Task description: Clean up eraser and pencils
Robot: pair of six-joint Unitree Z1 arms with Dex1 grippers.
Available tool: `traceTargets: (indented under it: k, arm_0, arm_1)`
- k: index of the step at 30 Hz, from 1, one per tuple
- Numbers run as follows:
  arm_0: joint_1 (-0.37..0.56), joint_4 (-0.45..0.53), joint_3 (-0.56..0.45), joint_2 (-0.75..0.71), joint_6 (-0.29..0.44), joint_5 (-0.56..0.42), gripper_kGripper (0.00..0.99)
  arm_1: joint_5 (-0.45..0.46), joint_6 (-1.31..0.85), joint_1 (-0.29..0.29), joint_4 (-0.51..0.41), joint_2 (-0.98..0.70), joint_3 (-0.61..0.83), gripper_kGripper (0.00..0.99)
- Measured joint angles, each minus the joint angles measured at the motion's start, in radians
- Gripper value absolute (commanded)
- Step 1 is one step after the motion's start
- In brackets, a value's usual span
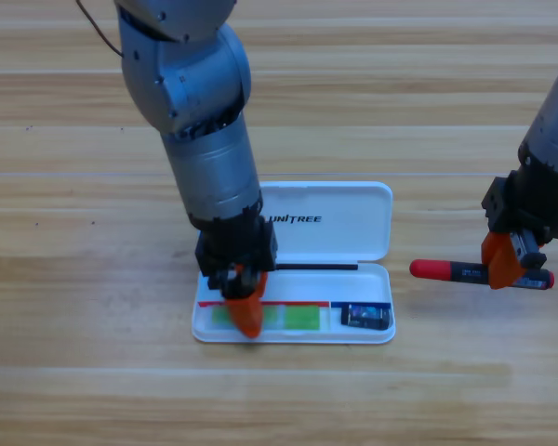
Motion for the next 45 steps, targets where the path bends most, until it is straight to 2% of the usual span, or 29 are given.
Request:
traceTargets:
  k: [9,15,18,24,27,30,37,45]
  arm_0:
    - [0.0,0.008,-0.001,0.0,-0.01,0.0,0.99]
    - [0.0,0.049,-0.001,-0.026,-0.028,0.0,0.99]
    - [0.0,0.084,-0.001,-0.096,-0.046,-0.001,0.99]
    - [0.01,0.131,0.001,-0.338,-0.049,-0.021,0.99]
    - [0.054,0.132,0.026,-0.469,-0.049,-0.053,0.99]
    - [0.14,0.133,0.06,-0.56,-0.049,-0.087,0.99]
    - [0.357,0.126,0.141,-0.622,-0.011,-0.163,0.99]
    - [0.399,0.069,0.239,-0.622,-0.011,-0.186,0.99]
  arm_1:
    - [0.0,0.012,0.012,0.0,0.0,-0.016,0.0]
    - [-0.009,0.06,0.065,0.0,0.015,-0.112,0.0]
    - [-0.036,0.072,0.104,0.002,0.039,-0.166,0.0]
    - [-0.076,0.109,0.179,0.024,0.159,-0.294,0.0]
    - [-0.098,0.121,0.206,0.033,0.219,-0.354,0.0]
    - [-0.099,0.135,0.225,0.036,0.269,-0.404,0.0]
    - [-0.113,0.144,0.25,0.038,0.338,-0.487,0.0]
    - [-0.124,0.15,0.258,0.045,0.37,-0.529,0.005]
